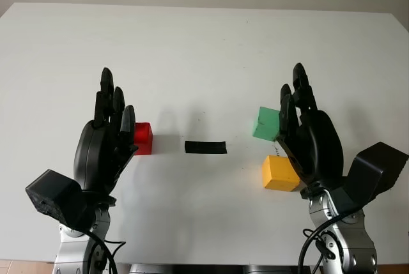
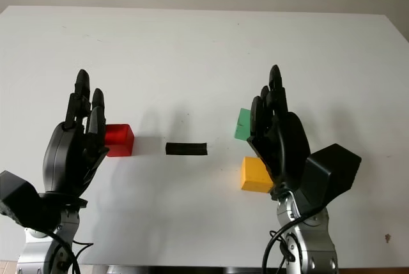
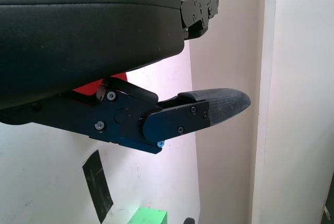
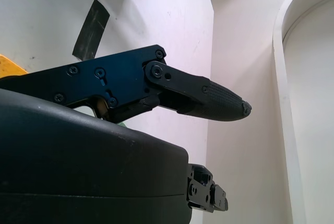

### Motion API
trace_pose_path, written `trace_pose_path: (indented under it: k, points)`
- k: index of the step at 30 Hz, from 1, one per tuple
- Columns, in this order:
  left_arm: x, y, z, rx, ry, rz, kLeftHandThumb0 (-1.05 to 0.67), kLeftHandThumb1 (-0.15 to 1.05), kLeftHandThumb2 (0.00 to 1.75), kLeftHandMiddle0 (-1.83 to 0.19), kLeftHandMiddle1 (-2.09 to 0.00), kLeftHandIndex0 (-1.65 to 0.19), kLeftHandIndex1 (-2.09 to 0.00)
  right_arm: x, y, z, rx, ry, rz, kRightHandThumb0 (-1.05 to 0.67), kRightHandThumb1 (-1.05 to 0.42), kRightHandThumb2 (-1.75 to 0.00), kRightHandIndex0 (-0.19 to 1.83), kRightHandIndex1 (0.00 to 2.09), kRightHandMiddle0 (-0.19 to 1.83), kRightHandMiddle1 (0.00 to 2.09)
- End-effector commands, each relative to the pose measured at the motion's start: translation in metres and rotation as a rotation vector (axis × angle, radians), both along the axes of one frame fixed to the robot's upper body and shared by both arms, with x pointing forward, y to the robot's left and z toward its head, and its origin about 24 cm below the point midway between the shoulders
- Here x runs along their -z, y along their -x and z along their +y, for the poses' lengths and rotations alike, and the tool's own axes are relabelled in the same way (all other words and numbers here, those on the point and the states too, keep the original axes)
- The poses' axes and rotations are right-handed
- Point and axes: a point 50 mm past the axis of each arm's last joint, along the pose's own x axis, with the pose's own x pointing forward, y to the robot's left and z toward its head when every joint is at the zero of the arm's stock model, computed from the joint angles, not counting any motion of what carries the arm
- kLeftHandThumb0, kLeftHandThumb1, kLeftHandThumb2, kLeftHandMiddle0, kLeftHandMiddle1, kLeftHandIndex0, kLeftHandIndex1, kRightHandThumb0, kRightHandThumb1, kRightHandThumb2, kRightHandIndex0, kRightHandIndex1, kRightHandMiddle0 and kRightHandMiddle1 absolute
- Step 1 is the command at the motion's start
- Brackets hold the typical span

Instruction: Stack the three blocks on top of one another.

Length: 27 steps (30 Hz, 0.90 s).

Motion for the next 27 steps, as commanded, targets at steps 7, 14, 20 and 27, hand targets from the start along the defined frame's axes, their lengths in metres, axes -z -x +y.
trace_pose_path:
  k: [7,14,20,27]
  points:
    - [-0.010,0.005,-0.003,-0.006,0.001,-0.032,-0.71,1.05,0.60,0.19,0.00,0.19,0.00,-0.003,-0.001,0.000,-0.005,0.006,0.006,-0.65,-1.05,-0.68,-0.19,0.00,-0.19,0.00]
    - [-0.011,0.000,-0.004,0.002,0.006,-0.051,-0.69,1.05,0.61,0.19,0.00,0.19,0.00,-0.012,-0.005,-0.008,0.002,0.037,-0.035,-0.67,-1.05,-0.67,-0.19,0.00,-0.19,0.00]
    - [-0.012,0.001,-0.005,-0.007,0.014,-0.066,-0.69,1.05,0.61,0.19,0.00,0.19,0.00,-0.036,-0.002,-0.024,0.024,0.097,-0.151,-0.67,-1.05,-0.62,-0.19,0.00,-0.19,0.00]
    - [-0.031,0.007,0.013,-0.275,-0.350,-0.204,-0.63,1.05,0.46,-0.20,-0.13,-0.04,-0.10,-0.036,-0.001,-0.021,0.026,0.091,-0.159,-0.68,-1.05,-0.59,-0.19,0.00,-0.19,0.00]
